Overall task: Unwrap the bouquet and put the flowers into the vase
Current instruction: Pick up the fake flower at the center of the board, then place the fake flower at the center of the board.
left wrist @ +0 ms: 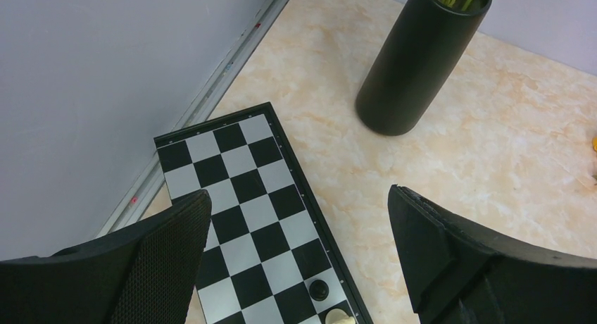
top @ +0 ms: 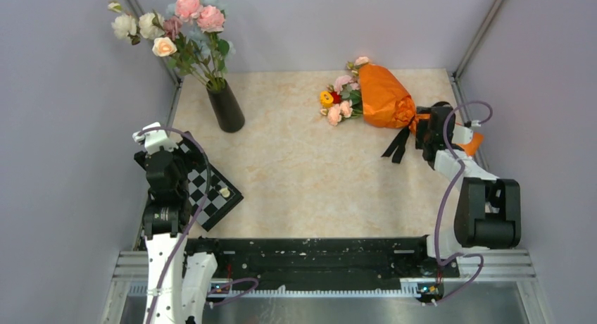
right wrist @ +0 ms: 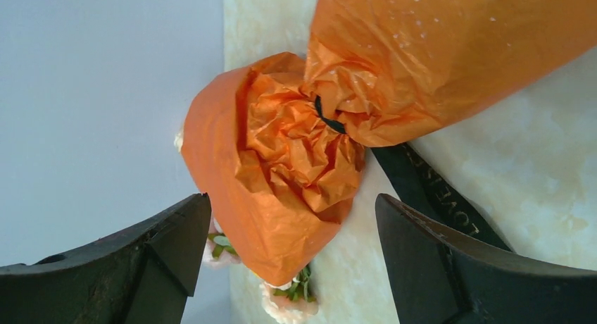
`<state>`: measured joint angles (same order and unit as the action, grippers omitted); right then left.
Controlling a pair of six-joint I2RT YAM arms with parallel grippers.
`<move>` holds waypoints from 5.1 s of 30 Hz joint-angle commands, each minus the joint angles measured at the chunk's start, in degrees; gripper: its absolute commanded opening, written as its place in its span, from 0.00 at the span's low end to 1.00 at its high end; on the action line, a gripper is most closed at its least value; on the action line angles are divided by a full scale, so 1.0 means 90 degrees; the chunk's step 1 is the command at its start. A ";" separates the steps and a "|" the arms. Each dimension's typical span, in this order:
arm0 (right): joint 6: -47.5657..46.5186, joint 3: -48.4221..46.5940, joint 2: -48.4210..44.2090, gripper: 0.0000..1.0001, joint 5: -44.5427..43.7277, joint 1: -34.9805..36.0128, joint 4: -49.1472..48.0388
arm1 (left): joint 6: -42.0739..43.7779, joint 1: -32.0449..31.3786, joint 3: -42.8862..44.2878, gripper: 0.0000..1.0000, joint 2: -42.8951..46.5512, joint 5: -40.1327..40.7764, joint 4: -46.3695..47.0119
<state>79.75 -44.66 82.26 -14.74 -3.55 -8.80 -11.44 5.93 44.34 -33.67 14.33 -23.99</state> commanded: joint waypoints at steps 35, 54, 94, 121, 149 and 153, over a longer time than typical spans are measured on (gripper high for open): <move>0.1450 -0.1207 0.2395 0.62 -0.1662 0.0082 0.0117 | 0.0014 -0.0142 -0.0070 0.99 -0.0131 0.0154 0.0224; -0.0425 -0.0270 0.1150 0.28 -0.1528 0.0052 -0.2367 | 0.0031 -0.0142 -0.0070 0.99 -0.0181 0.0051 0.0234; -0.1194 0.1745 -0.0772 0.08 -0.0269 0.0353 -0.3327 | 0.0392 -0.0417 -0.0160 0.99 -0.0107 -0.1933 0.0488; -0.4875 -0.0454 -0.1159 0.75 0.2454 0.0190 0.0860 | 0.0431 -0.0421 -0.0145 0.99 -0.0142 -0.1394 0.0401; -0.5791 -0.1490 0.0448 0.82 0.2646 -0.0106 0.0487 | 0.0414 -0.0417 -0.0155 0.99 -0.0264 -0.1420 0.0429; -0.6104 -0.2874 0.1815 0.74 0.2327 -0.0396 0.1186 | 0.0414 -0.0418 -0.0170 0.99 -0.0204 -0.1410 0.0417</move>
<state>29.43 -60.38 90.67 7.27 -4.64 -1.17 -7.97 2.35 43.35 -36.23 1.17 -22.52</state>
